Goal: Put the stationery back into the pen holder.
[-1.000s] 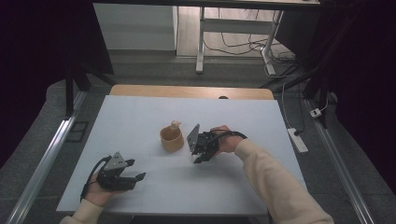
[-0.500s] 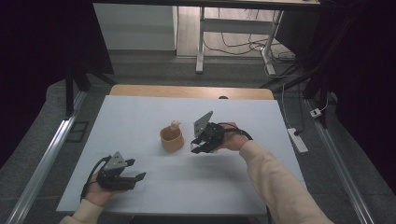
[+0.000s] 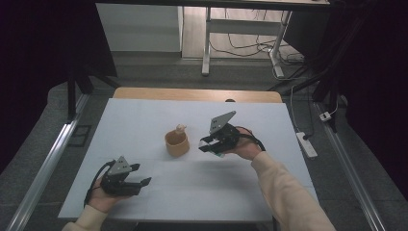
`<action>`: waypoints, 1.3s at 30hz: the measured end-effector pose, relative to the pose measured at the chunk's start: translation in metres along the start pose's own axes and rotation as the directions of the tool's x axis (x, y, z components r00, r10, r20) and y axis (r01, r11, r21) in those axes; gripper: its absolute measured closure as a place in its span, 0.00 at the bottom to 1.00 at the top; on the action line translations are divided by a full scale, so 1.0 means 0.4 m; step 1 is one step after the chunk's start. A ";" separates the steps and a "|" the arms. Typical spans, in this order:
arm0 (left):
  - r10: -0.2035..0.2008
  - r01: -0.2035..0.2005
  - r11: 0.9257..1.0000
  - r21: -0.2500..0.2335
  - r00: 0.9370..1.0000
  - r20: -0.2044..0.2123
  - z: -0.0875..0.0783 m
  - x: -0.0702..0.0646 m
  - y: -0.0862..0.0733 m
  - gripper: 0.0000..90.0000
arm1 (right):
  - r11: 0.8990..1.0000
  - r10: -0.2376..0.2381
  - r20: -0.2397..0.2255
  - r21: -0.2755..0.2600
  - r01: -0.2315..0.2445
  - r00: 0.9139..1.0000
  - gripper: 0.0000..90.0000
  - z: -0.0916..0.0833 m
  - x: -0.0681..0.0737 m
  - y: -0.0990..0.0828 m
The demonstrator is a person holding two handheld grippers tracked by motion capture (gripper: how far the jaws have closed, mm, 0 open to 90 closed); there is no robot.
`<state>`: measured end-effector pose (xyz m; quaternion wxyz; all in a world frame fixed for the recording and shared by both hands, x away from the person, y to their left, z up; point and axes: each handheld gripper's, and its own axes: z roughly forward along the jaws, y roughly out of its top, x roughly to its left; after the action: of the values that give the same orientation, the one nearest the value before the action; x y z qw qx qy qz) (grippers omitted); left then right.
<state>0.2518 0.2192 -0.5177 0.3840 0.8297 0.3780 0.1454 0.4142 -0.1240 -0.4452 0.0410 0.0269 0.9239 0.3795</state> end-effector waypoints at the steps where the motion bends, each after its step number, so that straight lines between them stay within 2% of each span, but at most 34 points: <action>1: 0.000 0.000 1.000 -0.001 1.000 0.000 0.000 0.000 0.000 0.34 | 1.000 0.012 0.009 -0.015 -0.012 1.000 0.73 -0.004 0.001 -0.003; 8: 0.000 0.000 1.000 -0.004 1.000 0.000 0.001 0.001 0.002 0.34 | 0.990 0.096 0.074 -0.106 -0.088 0.993 0.73 -0.035 0.015 -0.025; 13: 0.000 0.000 1.000 -0.009 1.000 -0.003 0.001 0.002 0.003 0.34 | 0.977 0.156 0.098 -0.160 -0.139 0.983 0.72 -0.053 0.028 -0.043; 17: -0.002 0.002 1.000 -0.009 1.000 -0.007 0.001 0.004 0.002 0.34 | 0.966 0.185 0.122 -0.206 -0.157 0.975 0.72 -0.068 0.040 -0.055; 23: -0.004 0.004 1.000 -0.012 1.000 -0.009 0.001 0.002 0.003 0.34 | 0.939 0.242 0.151 -0.286 -0.192 0.958 0.72 -0.093 0.054 -0.065; 29: -0.004 0.004 1.000 -0.013 1.000 -0.008 0.001 0.001 0.004 0.34 | 0.917 0.284 0.168 -0.334 -0.217 0.944 0.73 -0.109 0.063 -0.065; 31: -0.004 0.004 1.000 -0.013 1.000 -0.008 0.001 0.001 0.004 0.34 | 0.909 0.294 0.162 -0.351 -0.224 0.942 0.73 -0.111 0.063 -0.064; 34: -0.005 0.005 1.000 -0.013 1.000 -0.008 0.001 0.002 0.003 0.34 | 0.904 0.302 0.165 -0.361 -0.227 0.939 0.72 -0.113 0.064 -0.063; 36: -0.005 0.005 1.000 -0.013 1.000 -0.008 0.001 0.002 0.003 0.34 | 0.897 0.311 0.162 -0.377 -0.233 0.936 0.72 -0.113 0.065 -0.062; 39: -0.005 0.004 1.000 -0.012 1.000 -0.009 0.001 0.002 0.003 0.34 | 0.894 0.312 0.167 -0.385 -0.229 0.935 0.73 -0.114 0.065 -0.059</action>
<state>0.2532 0.2190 -0.5170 0.3877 0.8259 0.3806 0.1504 0.3833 -0.1705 -0.4308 0.0958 0.1907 0.8153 0.5383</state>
